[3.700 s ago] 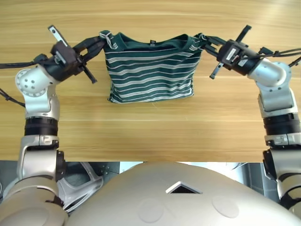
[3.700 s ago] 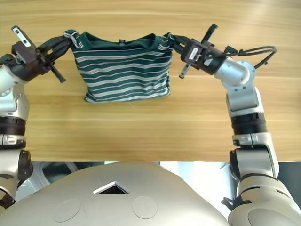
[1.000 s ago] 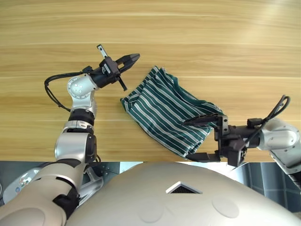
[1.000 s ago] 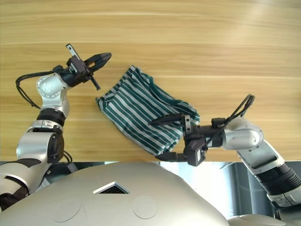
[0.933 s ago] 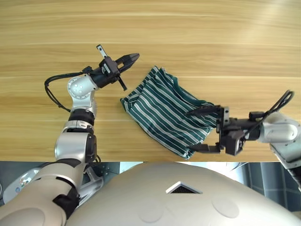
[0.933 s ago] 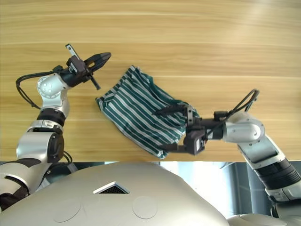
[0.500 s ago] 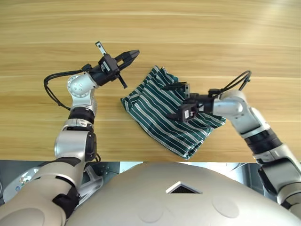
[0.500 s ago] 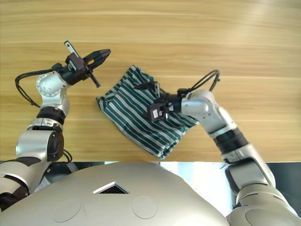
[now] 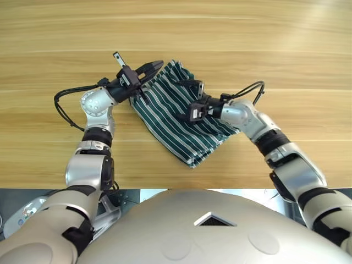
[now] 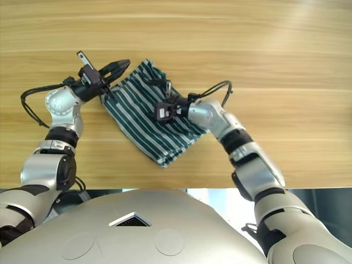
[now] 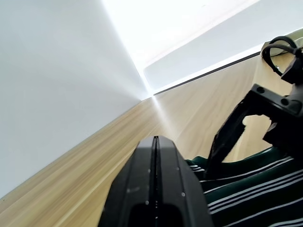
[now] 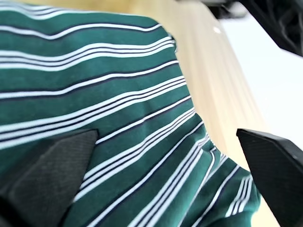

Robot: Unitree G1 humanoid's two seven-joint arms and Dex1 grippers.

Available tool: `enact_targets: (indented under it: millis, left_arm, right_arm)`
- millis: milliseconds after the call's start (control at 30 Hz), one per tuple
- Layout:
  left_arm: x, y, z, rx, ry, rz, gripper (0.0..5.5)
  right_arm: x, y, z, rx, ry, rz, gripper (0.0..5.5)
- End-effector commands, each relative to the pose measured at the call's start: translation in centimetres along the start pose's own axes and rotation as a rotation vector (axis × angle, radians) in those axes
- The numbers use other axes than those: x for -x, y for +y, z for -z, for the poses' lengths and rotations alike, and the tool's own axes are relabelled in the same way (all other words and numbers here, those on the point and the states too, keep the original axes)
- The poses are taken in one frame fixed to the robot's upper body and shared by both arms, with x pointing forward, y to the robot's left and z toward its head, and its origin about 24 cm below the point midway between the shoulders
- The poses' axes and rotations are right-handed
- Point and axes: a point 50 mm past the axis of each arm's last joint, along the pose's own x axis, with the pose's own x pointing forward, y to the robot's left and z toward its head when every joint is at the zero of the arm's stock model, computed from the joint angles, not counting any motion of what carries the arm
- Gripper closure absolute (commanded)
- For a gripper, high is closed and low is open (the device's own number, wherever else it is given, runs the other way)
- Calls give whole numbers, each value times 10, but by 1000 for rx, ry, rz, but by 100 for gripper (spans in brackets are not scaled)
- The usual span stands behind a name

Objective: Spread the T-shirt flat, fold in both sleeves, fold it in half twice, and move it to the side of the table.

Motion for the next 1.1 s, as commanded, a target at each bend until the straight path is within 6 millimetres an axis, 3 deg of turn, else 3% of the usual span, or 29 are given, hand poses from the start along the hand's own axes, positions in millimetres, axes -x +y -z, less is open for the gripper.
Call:
enact_targets:
  millis: [33,233,400,533,667,967,1100]
  left_arm:
    - [2,-1,-2,-11,-19,-16,546]
    - [4,-3,-3,-8,-25,-23,546]
    - [7,-5,-2,-5,-21,-21,546]
    - [8,-7,-2,-25,-7,-1,546]
    - [11,-15,-1,-94,49,87,546]
    - [24,-31,15,-484,374,509,546]
    - [20,-25,7,-614,355,544,546]
  right_arm:
    - [8,31,58,-311,456,170,10]
    - [12,45,71,-609,657,515,10]
    - [-6,49,56,-778,586,594,10]
    - [-22,53,37,-774,463,530,10]
    - [-22,50,27,-737,365,511,10]
    - [-7,32,28,-706,358,570,10]
    - [-7,32,29,-709,370,573,10]
